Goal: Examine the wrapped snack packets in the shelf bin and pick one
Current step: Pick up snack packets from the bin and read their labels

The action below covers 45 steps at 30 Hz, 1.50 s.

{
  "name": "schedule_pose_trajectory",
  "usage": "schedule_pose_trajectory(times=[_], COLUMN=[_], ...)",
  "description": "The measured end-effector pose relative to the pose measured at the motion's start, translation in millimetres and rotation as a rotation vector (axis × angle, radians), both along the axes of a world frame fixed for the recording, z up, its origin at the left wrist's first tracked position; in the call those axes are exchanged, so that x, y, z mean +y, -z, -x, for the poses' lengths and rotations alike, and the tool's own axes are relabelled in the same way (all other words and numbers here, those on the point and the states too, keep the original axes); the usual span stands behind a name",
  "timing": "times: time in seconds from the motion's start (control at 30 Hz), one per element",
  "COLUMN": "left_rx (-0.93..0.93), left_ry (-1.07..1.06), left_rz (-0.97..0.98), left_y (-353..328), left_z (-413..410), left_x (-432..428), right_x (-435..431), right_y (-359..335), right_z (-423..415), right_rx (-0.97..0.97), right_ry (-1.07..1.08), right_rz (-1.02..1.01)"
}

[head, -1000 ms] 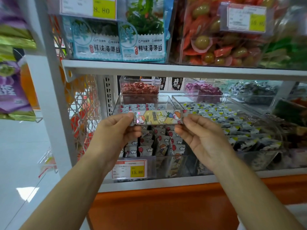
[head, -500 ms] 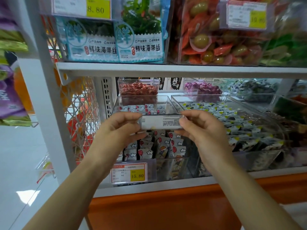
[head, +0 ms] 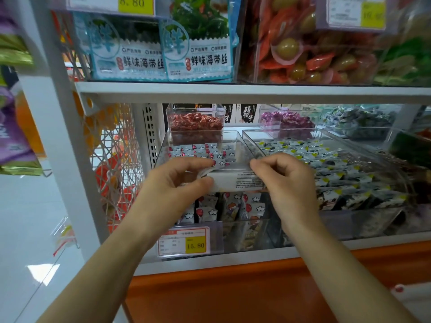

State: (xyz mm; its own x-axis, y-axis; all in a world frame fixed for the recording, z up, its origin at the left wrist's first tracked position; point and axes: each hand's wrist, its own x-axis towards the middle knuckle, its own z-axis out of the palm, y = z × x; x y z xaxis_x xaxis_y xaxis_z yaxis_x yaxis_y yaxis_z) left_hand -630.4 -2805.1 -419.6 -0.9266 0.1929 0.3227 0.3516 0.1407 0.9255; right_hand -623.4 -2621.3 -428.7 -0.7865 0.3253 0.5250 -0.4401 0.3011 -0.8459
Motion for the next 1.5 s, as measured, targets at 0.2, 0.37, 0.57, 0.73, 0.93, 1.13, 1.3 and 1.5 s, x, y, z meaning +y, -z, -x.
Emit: schedule_pose_trajectory(times=[0.2, 0.37, 0.57, 0.73, 0.93, 1.13, 1.3, 1.5], left_rx=[-0.047, 0.053, 0.056, 0.088, 0.074, 0.229, 0.308, 0.288], left_ry=[-0.046, -0.176, -0.148, -0.014, -0.032, -0.093, -0.056, -0.082], left_rz=[-0.045, 0.003, 0.049, 0.181, 0.057, 0.49, 1.128, 1.146], left_y=[1.1, 0.5, 2.9, 4.8, 10.6, 20.5, 38.0, 40.4], left_z=[2.8, 5.1, 5.1, 1.4, 5.0, 8.6, 13.9, 17.2], left_x=[4.0, 2.7, 2.0, 2.8, 6.6, 8.3, 6.0, 2.7], right_x=[-4.8, -6.5, -7.2, -3.9, 10.3, 21.4, 20.1, -3.1], right_y=[1.8, 6.5, 7.4, 9.2, 8.1, 0.2, 2.6, 17.3], right_z=[-0.9, -3.1, -2.1, 0.5, -0.9, -7.5, -7.9, -5.6], right_rx=[0.054, 0.044, 0.009, -0.021, -0.108, 0.023, -0.013, -0.011], right_ry=[-0.057, -0.117, -0.066, -0.02, -0.356, -0.101, -0.034, 0.081], right_rz=[-0.092, -0.12, -0.031, 0.078, 0.053, -0.03, -0.383, -0.876])
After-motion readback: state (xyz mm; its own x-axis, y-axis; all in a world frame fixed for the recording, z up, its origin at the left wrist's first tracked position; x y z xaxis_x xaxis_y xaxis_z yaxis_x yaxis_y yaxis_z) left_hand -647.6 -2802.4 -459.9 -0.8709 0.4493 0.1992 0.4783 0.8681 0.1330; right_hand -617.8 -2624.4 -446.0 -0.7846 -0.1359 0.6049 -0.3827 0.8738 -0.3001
